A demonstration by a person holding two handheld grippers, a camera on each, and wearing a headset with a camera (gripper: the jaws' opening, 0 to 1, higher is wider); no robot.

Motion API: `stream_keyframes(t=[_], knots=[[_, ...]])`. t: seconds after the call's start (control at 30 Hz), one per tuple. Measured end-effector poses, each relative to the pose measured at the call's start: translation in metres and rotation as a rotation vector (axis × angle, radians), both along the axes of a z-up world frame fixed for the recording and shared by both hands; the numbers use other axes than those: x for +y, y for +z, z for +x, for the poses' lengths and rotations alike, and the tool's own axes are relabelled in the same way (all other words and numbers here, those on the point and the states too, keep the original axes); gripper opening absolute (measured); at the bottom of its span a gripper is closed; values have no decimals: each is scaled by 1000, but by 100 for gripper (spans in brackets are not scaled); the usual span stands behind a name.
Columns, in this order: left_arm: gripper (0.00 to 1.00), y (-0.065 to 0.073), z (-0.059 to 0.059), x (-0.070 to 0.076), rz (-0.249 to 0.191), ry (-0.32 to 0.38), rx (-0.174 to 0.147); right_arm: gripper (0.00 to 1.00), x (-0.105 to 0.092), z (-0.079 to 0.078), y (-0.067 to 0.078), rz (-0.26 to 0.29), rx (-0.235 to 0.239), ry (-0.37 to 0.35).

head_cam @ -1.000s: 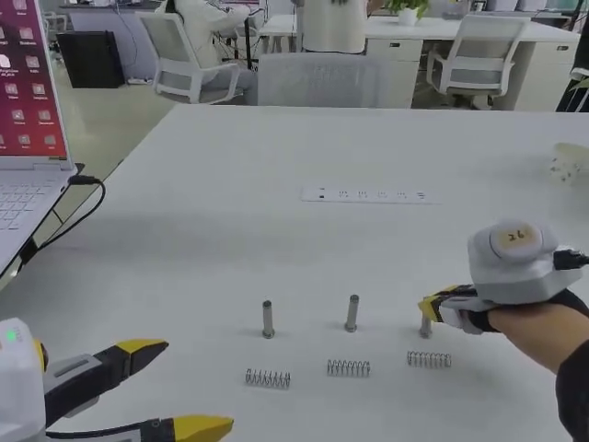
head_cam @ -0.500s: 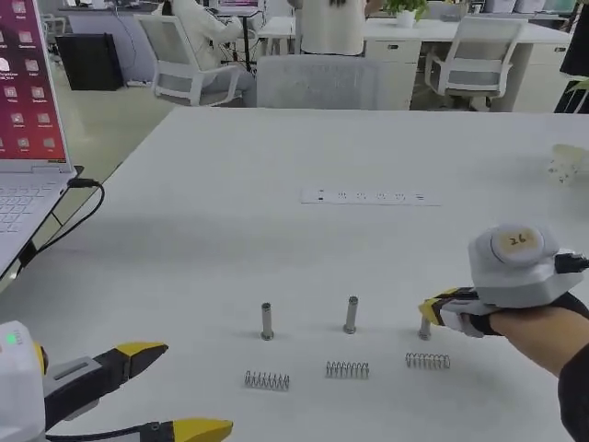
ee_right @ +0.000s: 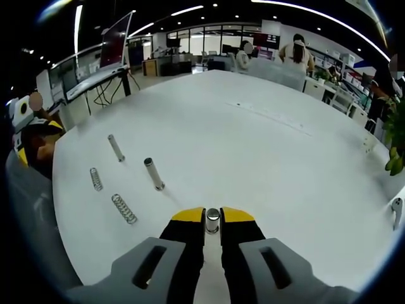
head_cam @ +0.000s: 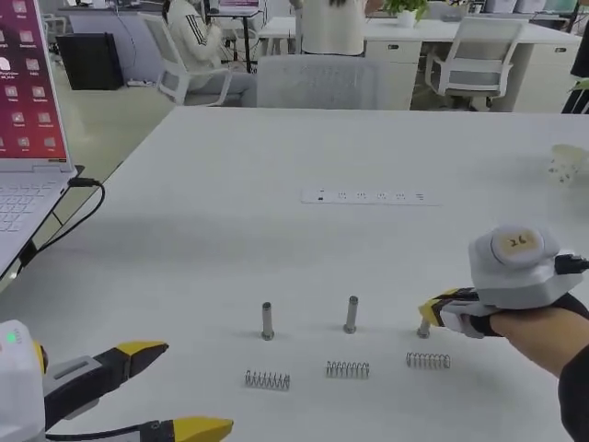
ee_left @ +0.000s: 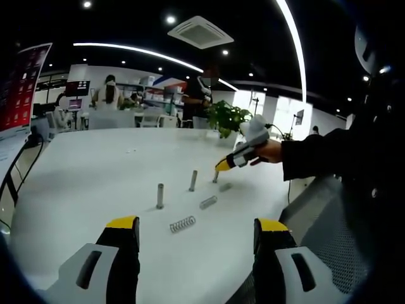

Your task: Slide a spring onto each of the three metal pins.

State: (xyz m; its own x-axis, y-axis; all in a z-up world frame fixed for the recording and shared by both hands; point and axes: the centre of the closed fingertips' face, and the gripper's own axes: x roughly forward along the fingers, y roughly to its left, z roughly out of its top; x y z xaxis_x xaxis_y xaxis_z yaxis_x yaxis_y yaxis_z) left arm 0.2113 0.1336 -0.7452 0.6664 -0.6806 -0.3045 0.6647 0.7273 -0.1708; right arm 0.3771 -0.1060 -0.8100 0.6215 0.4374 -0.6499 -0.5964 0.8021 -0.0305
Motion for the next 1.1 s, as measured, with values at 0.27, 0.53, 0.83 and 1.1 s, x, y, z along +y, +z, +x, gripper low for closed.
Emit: stream_keyframes(t=[0.27,0.53,0.83,1.1], knots=[[69,1,0,0,-2,0,-2,8,0,0,0,0,-3,3],[70,1,-1,0,0,1,-2,10,0,-1,1,5,-7,8],[70,0,0,0,-1,1,-2,14,-3,-3,3,10,-10,11],[70,0,0,0,-2,1,-1,16,-13,-12,2,-1,-7,24]])
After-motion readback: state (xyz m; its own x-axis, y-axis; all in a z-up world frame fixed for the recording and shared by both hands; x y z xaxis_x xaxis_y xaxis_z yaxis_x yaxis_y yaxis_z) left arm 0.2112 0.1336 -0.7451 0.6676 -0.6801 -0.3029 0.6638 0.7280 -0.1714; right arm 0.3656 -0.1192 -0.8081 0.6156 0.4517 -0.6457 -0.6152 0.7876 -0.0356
